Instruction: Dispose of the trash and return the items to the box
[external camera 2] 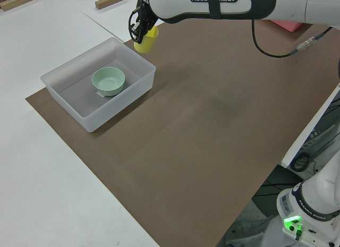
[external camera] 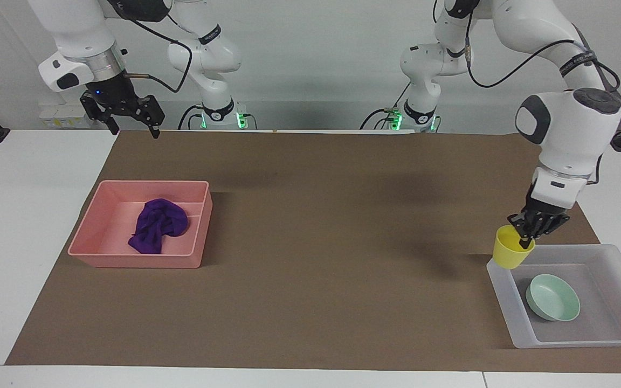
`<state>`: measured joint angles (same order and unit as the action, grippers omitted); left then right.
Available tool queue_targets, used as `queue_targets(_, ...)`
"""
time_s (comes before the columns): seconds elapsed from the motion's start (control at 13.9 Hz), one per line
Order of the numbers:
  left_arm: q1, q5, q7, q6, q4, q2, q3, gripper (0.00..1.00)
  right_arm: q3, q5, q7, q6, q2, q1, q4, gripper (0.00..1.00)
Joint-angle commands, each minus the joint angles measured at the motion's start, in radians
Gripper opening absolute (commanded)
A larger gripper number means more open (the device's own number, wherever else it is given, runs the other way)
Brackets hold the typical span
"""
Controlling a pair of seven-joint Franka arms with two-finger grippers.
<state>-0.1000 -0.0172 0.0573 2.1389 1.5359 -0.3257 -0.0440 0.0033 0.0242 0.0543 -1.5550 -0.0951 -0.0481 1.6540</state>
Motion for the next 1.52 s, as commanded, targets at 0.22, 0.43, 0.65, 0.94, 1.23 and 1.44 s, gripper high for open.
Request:
queue_targets(0.22,-0.111,0.023,-0.079,-0.105,-0.322,-0.263,-0.037,0.0,0.004,-0.017,0.009,0.004,-0.026,-0.009,0.027,1.0)
queue_targets(0.43,-0.138,0.02,-0.079,-0.097,-0.393,-0.352,-0.05,0.0,0.004,-0.017,0.009,0.004,-0.026,-0.009,0.027,1.0)
queue_targets(0.65,-0.149,0.019,-0.077,-0.065,-0.39,-0.377,-0.04,0.0,0.004,-0.017,0.009,0.004,-0.026,-0.009,0.027,1.0)
queue_targets(0.94,-0.171,0.037,-0.076,0.013,-0.307,-0.365,-0.04,0.0,0.004,-0.017,0.009,0.004,-0.026,-0.009,0.027,1.0)
queue_targets(1.23,-0.17,0.074,-0.076,0.09,-0.194,-0.325,-0.04,0.0,0.004,-0.017,0.009,0.004,-0.026,-0.009,0.027,1.0)
queue_targets(1.44,-0.176,0.071,-0.077,0.053,-0.2,-0.317,-0.04,0.34,0.004,-0.017,0.009,0.004,-0.026,-0.009,0.027,1.0)
